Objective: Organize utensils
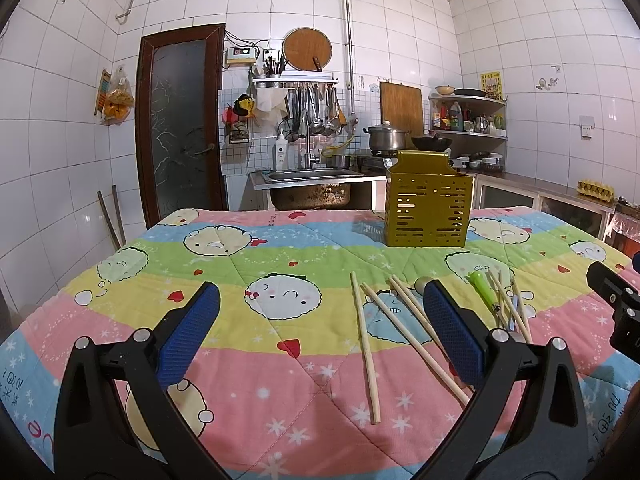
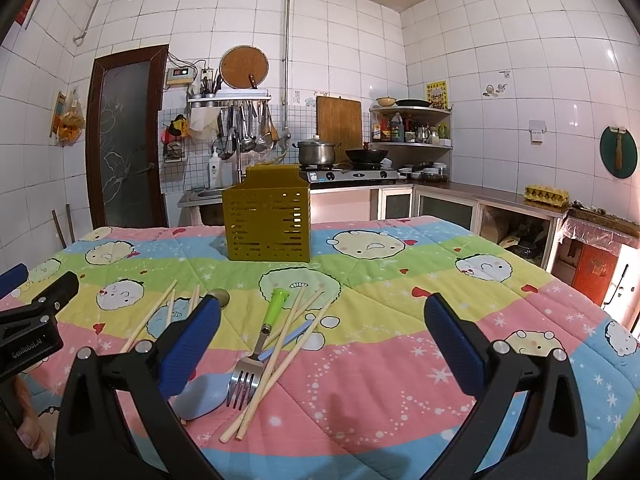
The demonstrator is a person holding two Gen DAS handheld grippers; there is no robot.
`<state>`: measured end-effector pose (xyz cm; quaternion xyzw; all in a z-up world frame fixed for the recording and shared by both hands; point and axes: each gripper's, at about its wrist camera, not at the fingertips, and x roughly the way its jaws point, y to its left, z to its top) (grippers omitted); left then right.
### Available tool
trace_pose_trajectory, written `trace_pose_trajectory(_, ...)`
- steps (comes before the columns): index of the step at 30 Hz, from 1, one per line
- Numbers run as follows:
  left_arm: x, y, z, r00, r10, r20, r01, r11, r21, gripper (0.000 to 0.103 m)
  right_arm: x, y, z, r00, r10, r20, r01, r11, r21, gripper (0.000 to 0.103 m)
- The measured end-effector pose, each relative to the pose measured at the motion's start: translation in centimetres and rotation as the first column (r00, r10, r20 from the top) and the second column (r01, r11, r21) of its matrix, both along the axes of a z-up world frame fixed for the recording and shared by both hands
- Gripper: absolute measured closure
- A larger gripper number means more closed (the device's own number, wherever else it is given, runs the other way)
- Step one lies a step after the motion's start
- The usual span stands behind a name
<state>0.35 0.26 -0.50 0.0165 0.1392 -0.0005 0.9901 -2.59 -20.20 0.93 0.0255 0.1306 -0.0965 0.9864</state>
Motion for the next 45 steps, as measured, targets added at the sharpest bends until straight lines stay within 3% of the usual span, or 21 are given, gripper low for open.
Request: trace_pose_trajectory(45, 0.06, 0.21, -0.13, 1.0, 0.002, -0.003, -0.002, 1.0, 0.002, 0.005, -0.22, 0.0, 0.03, 1.0, -0.008, 0.006, 0.008, 1.0, -0.006, 0.004)
